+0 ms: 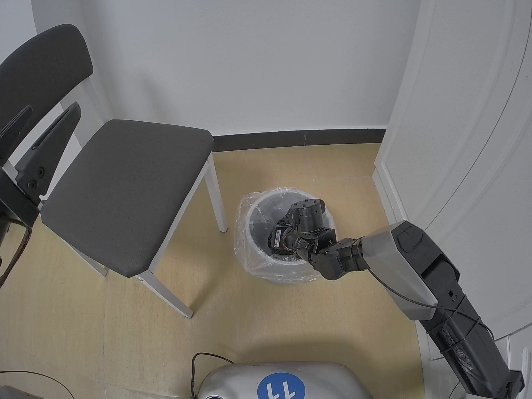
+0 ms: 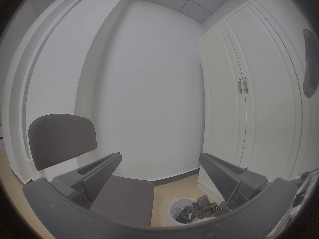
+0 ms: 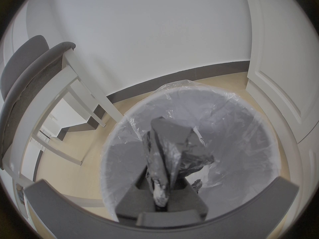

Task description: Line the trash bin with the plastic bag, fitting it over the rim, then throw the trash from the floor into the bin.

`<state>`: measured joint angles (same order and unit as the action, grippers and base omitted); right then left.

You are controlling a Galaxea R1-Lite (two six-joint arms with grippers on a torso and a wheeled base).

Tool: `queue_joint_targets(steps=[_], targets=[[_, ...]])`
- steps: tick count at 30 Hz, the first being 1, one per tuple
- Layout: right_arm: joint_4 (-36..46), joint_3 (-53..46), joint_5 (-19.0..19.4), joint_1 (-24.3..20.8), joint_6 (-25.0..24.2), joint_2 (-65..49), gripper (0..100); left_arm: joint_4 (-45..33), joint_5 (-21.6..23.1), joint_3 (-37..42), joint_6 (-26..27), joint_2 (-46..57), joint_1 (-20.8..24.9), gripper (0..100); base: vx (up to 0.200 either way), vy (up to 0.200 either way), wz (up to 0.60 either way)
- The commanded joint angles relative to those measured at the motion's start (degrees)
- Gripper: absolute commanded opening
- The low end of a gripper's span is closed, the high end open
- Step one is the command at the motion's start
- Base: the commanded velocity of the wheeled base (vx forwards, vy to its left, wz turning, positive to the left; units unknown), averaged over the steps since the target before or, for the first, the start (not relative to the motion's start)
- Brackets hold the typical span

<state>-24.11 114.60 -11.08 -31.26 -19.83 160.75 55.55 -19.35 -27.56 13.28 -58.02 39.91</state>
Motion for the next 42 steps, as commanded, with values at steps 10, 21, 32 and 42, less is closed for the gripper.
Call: queue_joint_targets(steps=[10,21,32,42], targets=[[-0.14,-0.01,0.27,0.32,-0.03,-0.78,100,-0.01,0.01,-0.03,0.00,-0.08,-0.01,100,0.000,0.000,0.00],[-0.06,-0.01,-2.54,0.06,4.63,-2.45,100,0.08,-0.08,-0.03,0.00,0.01,-0.01,100,0.000,0.000,0.00],[-2.96,-0.01,-12.47,-1.79,25.20,-2.45,100,0.08,-0.08,-0.12,0.00,0.18,-0.01,100,0.000,0.000,0.00],[-1.73,-0.01,-11.86,-0.82,21.68,-3.60,100,-0.01,0.01,-0.03,0.00,0.36,-0.01,100,0.000,0.000,0.00]])
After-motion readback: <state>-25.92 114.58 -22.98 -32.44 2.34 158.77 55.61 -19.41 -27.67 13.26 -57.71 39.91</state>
